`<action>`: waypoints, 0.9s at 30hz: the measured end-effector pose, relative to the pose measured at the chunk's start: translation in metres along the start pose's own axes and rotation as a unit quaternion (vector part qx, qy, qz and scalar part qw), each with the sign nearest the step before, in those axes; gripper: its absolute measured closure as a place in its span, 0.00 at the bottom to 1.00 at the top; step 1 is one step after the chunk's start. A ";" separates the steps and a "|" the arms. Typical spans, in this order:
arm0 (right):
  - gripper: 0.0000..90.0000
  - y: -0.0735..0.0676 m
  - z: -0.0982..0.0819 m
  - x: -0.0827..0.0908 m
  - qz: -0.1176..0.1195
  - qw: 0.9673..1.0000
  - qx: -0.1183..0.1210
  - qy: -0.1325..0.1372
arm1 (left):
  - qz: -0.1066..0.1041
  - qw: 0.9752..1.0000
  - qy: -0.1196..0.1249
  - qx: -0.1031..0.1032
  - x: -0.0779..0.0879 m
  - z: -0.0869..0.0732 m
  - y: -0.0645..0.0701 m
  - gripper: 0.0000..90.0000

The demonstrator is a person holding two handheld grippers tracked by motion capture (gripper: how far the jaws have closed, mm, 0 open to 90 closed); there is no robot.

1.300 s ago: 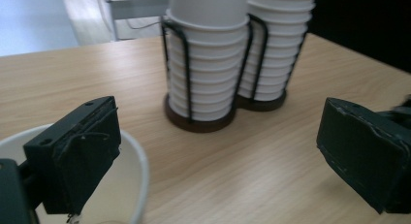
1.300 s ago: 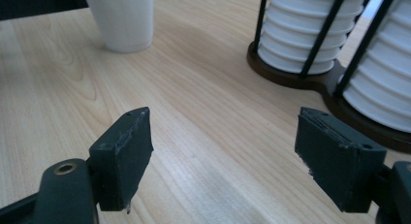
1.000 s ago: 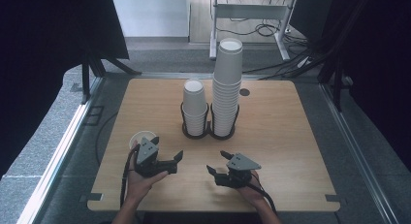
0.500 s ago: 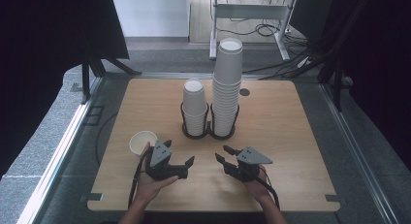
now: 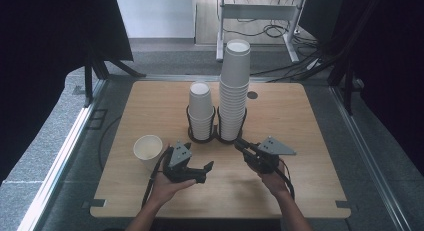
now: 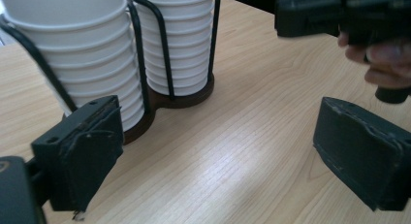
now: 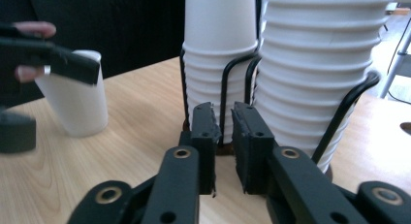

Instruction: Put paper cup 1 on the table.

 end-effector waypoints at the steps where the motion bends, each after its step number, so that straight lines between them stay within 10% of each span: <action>1: 0.90 0.000 0.000 0.000 0.000 1.000 0.000 0.000 | 0.000 1.000 0.000 0.000 0.000 0.000 0.000 0.06; 27: 0.99 0.032 0.070 -0.025 0.018 1.000 -0.001 0.018 | -0.029 0.999 -0.018 0.014 -0.004 -0.007 0.002 0.06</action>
Point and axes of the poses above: each handheld gripper's, and its own axes: x roughly backward along the jaws, z roughly out of its top, y roughly to its right, the point moved 5 cm from there along -x, roughly forward along the jaws, and after that the axes turned 9 degrees about -z, right-handed, at the moved point
